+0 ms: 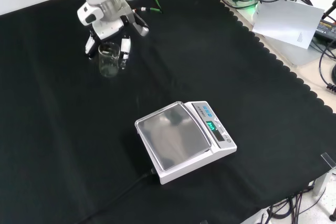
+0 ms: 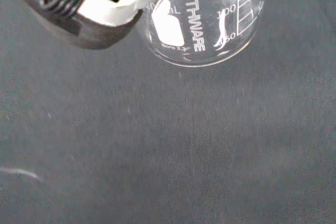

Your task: Put the beaker on the electronic balance.

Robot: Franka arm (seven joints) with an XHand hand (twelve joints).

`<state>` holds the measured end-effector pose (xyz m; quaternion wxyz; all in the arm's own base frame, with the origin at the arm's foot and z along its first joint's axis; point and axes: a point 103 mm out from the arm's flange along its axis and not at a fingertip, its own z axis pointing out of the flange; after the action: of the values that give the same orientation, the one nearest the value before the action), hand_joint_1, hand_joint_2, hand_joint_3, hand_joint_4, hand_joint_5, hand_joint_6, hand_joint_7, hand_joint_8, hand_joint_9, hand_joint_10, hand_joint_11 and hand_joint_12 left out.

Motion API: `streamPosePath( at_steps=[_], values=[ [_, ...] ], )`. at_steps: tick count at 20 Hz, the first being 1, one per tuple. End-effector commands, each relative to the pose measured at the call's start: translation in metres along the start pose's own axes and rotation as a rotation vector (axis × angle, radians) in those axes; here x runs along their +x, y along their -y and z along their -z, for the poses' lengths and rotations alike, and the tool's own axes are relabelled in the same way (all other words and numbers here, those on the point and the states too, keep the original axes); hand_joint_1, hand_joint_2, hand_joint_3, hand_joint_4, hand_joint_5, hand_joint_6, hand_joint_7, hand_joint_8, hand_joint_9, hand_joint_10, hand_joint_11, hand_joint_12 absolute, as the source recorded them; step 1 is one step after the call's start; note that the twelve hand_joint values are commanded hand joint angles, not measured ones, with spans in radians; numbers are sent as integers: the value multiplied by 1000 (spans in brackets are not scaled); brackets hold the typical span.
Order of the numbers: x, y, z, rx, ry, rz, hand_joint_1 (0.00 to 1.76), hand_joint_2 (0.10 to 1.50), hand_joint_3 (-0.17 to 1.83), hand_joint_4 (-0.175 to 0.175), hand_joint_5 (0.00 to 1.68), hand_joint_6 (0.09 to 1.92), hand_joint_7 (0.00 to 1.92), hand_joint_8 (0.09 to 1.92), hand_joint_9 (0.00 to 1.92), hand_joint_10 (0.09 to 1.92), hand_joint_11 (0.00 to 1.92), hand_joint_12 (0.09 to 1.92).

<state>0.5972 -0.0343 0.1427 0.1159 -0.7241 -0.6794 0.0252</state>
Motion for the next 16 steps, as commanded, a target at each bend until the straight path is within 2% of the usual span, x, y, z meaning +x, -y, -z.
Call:
streamPosePath(
  at_steps=[1, 5, 9, 11, 12, 14, 16],
  values=[
    [6, 7, 12, -7, 16, 9, 1220, 1119, 158, -175, 801, 1278, 841, 1300, 1176, 1095, 1255, 1041],
    [16, 8, 14, 1, 16, 24, 1220, 1118, 157, -175, 805, 1273, 844, 1296, 1176, 1097, 1252, 1042],
    [49, 11, 22, 2, 23, 80, 1221, 1116, 158, -175, 809, 1268, 847, 1291, 1176, 1098, 1250, 1043],
    [73, 14, 28, 6, 36, 121, 1215, 968, 425, -88, 839, 1228, 914, 1316, 1187, 1087, 1259, 1033],
    [88, 15, 31, 12, 45, 145, 1214, 913, 530, -65, 848, 1229, 934, 1332, 1190, 1088, 1259, 1035],
    [118, 20, 36, 36, 78, 192, 1213, 865, 624, -45, 854, 1233, 948, 1349, 1192, 1089, 1260, 1037],
    [148, 27, 40, 64, 128, 243, 1215, 844, 663, -42, 860, 1233, 956, 1353, 1193, 1090, 1258, 1039]
  ],
)
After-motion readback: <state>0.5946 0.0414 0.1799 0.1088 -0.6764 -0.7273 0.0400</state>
